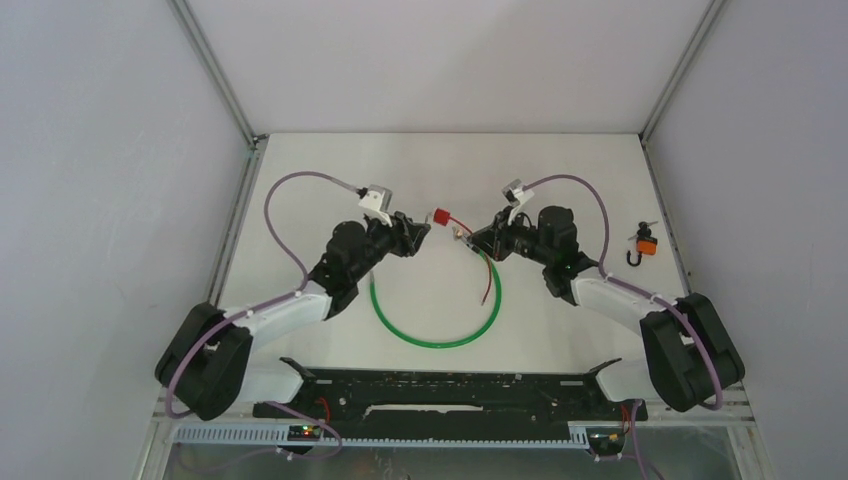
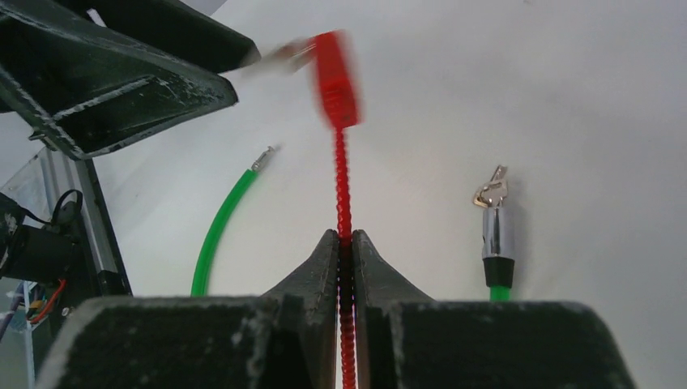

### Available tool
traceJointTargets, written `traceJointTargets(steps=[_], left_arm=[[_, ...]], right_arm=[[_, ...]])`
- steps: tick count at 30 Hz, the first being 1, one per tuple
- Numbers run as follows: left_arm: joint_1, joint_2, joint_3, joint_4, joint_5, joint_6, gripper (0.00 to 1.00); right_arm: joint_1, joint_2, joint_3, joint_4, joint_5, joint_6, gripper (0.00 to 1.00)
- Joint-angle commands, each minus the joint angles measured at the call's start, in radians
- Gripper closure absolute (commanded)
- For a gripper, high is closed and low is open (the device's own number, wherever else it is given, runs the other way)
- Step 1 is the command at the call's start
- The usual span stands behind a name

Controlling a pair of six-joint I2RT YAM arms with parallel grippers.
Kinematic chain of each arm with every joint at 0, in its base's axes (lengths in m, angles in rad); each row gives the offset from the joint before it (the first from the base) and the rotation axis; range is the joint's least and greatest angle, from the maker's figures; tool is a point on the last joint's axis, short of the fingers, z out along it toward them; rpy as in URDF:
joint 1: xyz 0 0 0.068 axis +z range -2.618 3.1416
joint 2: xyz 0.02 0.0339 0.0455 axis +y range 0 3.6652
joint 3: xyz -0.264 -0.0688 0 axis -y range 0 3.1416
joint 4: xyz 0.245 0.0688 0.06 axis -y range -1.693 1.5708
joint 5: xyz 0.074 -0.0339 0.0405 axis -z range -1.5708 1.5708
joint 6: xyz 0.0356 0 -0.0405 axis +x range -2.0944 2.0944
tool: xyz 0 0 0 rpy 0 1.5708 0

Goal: Lock with the key
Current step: Pick up the lock from the center of the board.

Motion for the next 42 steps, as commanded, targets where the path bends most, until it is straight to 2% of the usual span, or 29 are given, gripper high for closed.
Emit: traceJointTargets(steps=[1, 8, 11, 15, 21, 23, 28, 30, 33, 37, 42], left_arm=[[-0.013, -0.12, -0.07, 0.088, -0.159, 0.073, 0.44], [-0.059, -0.209, -0.125, 0.103, -0.239, 0.225, 0.41], [-0.058, -0.166, -0.087, 0.063, -0.176, 0.257, 0.41], [-0.063, -0.078, 0.015, -0.068, -0.043, 0.317, 0.41], [-0.062, -0.049, 0.029, -0.068, -0.039, 0.35, 0.39], [-0.07, -0.051, -0.014, 0.022, -0.068, 0.413, 0.39], [-0.097, -0.018, -0.222, 0.495, -0.044, 0.557, 0.32], [-0.098, -0.001, -0.265, 0.578, -0.004, 0.575, 0.31], [-0.101, -0.015, -0.258, 0.531, 0.037, 0.597, 0.32], [-0.1, -0.079, -0.218, 0.34, 0.084, 0.637, 0.3], [-0.1, -0.092, -0.166, 0.191, 0.153, 0.67, 0.3]], right_arm=[[0.039, 0.048, 0.123, -0.053, 0.023, -0.079, 1.0], [0.105, 0.128, 0.235, -0.242, 0.089, -0.187, 1.0], [0.111, 0.145, 0.255, -0.266, 0.043, -0.201, 1.0], [0.116, 0.167, 0.28, -0.285, -0.024, -0.21, 1.0], [0.125, 0.156, 0.281, -0.277, -0.03, -0.204, 1.0], [0.13, 0.159, 0.28, -0.274, 0.0, -0.205, 1.0], [0.134, 0.156, 0.241, -0.191, 0.087, -0.198, 1.0], [0.135, 0.154, 0.231, -0.176, 0.112, -0.197, 1.0], [0.136, 0.15, 0.212, -0.151, 0.119, -0.231, 0.98], [0.141, 0.151, 0.192, -0.137, 0.049, -0.294, 0.97], [0.124, 0.131, 0.217, -0.237, -0.061, -0.343, 1.0]])
